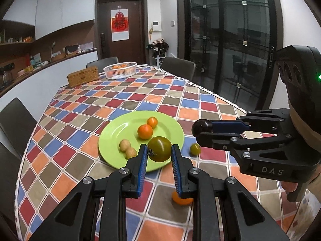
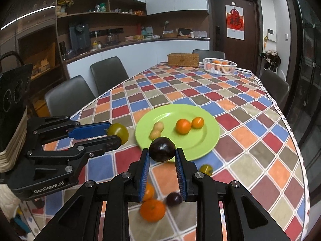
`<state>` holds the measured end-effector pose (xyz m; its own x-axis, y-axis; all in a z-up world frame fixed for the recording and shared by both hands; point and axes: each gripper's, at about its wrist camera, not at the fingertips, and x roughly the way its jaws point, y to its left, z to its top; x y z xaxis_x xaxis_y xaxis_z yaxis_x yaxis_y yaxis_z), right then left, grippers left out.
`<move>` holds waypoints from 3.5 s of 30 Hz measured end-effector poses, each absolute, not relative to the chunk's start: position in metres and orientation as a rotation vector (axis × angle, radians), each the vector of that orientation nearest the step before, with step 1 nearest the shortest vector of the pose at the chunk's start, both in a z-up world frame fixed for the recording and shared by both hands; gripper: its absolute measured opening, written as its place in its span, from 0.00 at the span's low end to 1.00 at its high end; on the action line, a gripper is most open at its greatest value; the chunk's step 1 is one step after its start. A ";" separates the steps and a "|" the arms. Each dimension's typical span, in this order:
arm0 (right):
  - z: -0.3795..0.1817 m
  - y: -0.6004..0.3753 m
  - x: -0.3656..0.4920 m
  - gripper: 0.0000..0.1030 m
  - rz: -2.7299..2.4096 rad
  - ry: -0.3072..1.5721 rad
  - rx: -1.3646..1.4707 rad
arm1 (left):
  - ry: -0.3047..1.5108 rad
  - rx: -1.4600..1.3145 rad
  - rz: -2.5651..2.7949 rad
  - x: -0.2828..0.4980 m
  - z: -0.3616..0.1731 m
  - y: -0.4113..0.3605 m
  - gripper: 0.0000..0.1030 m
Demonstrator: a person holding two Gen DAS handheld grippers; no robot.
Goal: Organize fruits
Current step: 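Carry the green plum in the left tool while the right tool carries the dark plum to the plate, release, then move both tools back to the remaining oranges and plums on the tablecloth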
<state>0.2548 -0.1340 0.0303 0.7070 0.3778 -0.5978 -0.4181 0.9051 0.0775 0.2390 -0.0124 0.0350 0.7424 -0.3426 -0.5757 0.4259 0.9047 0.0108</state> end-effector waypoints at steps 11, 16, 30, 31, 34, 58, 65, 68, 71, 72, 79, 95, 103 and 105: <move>0.025 -0.140 0.318 0.26 0.425 0.717 -0.054 | 0.677 0.077 -0.382 0.296 0.027 -0.015 0.24; 0.010 -0.143 0.345 0.26 0.410 0.774 -0.042 | 0.733 0.076 -0.375 0.320 0.012 -0.019 0.24; -0.031 -0.138 0.400 0.26 0.380 0.922 -0.050 | 0.858 0.072 -0.331 0.370 -0.024 -0.023 0.24; -0.032 -0.138 0.401 0.26 0.378 0.925 -0.049 | 0.864 0.068 -0.330 0.371 -0.026 -0.022 0.24; -0.034 -0.138 0.404 0.26 0.380 0.930 -0.046 | 0.871 0.072 -0.324 0.374 -0.028 -0.022 0.24; 0.006 -0.149 0.353 0.42 0.380 0.811 -0.081 | 0.745 0.116 -0.279 0.312 0.019 -0.019 0.47; 0.032 -0.156 0.310 0.47 0.392 0.726 -0.082 | 0.677 0.142 -0.268 0.271 0.038 -0.021 0.55; 0.038 -0.157 0.292 0.47 0.406 0.706 -0.089 | 0.657 0.148 -0.265 0.253 0.043 -0.022 0.57; 0.041 -0.157 0.277 0.47 0.415 0.696 -0.094 | 0.633 0.164 -0.256 0.237 0.044 -0.023 0.61; 0.041 -0.157 0.273 0.47 0.418 0.693 -0.095 | 0.626 0.167 -0.257 0.232 0.045 -0.023 0.61; 0.037 -0.159 0.243 0.47 0.420 0.684 -0.103 | 0.602 0.206 -0.273 0.202 0.036 -0.025 0.62; 0.002 -0.133 0.191 0.47 0.376 0.761 -0.167 | 0.576 0.397 -0.492 0.179 0.004 -0.019 0.62; -0.025 -0.117 0.191 0.47 0.380 0.855 -0.182 | 0.609 0.514 -0.638 0.190 -0.018 -0.023 0.62; -0.032 -0.115 0.195 0.47 0.379 0.881 -0.178 | 0.633 0.542 -0.669 0.196 -0.025 -0.024 0.62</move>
